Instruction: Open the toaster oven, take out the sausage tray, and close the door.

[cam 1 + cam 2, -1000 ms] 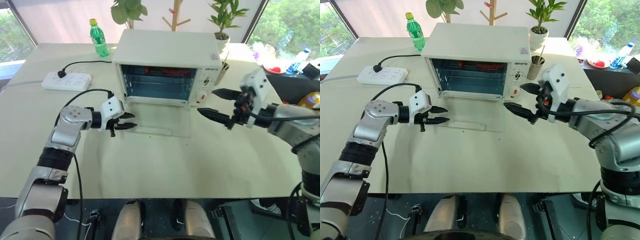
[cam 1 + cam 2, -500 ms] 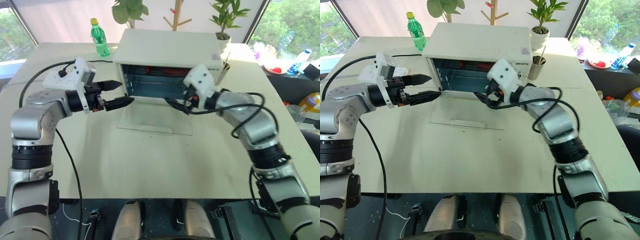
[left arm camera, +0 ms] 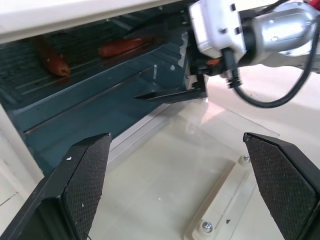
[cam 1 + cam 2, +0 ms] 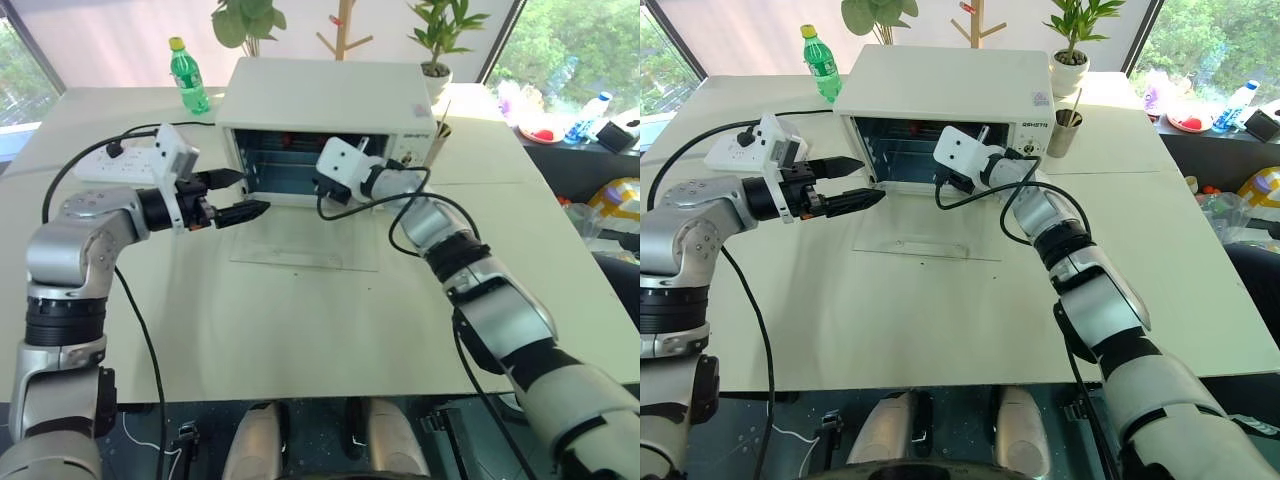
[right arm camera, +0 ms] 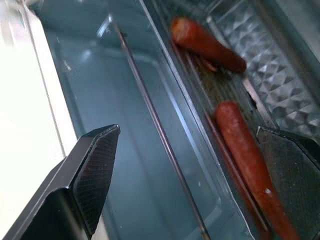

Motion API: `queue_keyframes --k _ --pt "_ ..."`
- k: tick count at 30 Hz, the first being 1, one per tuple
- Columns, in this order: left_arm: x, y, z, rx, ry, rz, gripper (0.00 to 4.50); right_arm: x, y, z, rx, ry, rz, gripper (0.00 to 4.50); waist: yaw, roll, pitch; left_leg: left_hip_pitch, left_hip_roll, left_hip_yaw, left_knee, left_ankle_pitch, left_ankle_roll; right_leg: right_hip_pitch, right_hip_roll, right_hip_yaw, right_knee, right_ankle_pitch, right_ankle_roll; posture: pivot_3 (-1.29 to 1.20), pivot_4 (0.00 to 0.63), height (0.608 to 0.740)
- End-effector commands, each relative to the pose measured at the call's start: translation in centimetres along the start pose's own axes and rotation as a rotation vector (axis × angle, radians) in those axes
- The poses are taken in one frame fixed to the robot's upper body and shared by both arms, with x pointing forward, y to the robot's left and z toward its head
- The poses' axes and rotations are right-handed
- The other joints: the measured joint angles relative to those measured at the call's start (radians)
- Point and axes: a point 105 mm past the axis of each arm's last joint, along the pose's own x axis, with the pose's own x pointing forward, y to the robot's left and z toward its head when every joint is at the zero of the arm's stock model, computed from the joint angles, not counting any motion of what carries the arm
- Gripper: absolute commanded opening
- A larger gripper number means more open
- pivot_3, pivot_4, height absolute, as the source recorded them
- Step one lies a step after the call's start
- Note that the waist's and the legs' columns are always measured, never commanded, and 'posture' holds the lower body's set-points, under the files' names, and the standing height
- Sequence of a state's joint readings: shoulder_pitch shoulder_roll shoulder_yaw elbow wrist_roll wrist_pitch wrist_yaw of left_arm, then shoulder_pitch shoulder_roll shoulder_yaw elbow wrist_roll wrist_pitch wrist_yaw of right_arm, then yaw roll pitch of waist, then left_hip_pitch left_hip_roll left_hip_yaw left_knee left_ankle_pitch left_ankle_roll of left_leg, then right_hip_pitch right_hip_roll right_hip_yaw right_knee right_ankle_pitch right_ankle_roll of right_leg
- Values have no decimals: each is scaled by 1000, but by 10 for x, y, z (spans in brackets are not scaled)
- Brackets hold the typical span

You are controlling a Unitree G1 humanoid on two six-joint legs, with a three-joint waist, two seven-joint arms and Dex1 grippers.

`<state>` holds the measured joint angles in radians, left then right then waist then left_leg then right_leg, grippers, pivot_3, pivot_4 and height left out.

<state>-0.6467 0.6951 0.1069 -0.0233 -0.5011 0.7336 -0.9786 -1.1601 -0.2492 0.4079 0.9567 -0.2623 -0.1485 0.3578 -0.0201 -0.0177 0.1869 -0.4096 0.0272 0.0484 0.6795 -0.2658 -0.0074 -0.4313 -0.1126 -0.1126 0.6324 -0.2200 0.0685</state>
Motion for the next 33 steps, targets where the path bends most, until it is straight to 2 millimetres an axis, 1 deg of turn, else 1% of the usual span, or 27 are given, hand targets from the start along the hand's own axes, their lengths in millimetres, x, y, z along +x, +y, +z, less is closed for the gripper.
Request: queue_keyframes --k 1,9,12,14,15,16,24,33 --pt "-2 2 12 54 -23 10 4475 7 -11 26 -58 -77 -27 4500 0 0 0 0 0 0 0 0 0 0 0 0 0 0 0 0 150 717" --pt "4 5 9 57 -19 2 4475 13 -7 29 -125 -76 -21 4500 1 0 0 0 0 0 0 0 0 0 0 0 0 0 0 0 150 717" --pt "8 6 7 58 -10 -11 4500 14 -4 29 -150 -76 -16 3598 1 0 0 0 0 0 0 0 0 0 0 0 0 0 0 0 150 717" --pt "9 7 6 57 -5 -17 4500 15 -3 30 -168 -78 -15 2566 0 1 0 0 0 0 0 0 0 0 0 0 0 0 0 0 150 717" --pt "10 8 5 56 -4 -18 4500 15 -2 30 -171 -79 -14 2218 -1 1 0 0 0 0 0 0 0 0 0 0 0 0 0 0 150 717" --pt "11 10 5 56 -1 -18 4500 15 -2 30 -173 -78 -15 1643 -1 1 0 0 0 0 0 0 0 0 0 0 0 0 0 0 150 717" --pt "12 28 3 37 13 -1 4500 18 1 27 -186 -55 -21 1643 -1 1 0 0 0 1 -1 0 -1 0 0 0 0 0 0 0 150 717" --pt "18 45 4 37 36 -14 4500 19 -4 26 -267 -27 -46 1643 -1 1 0 0 -1 1 -1 0 0 0 0 0 0 0 0 0 150 717"
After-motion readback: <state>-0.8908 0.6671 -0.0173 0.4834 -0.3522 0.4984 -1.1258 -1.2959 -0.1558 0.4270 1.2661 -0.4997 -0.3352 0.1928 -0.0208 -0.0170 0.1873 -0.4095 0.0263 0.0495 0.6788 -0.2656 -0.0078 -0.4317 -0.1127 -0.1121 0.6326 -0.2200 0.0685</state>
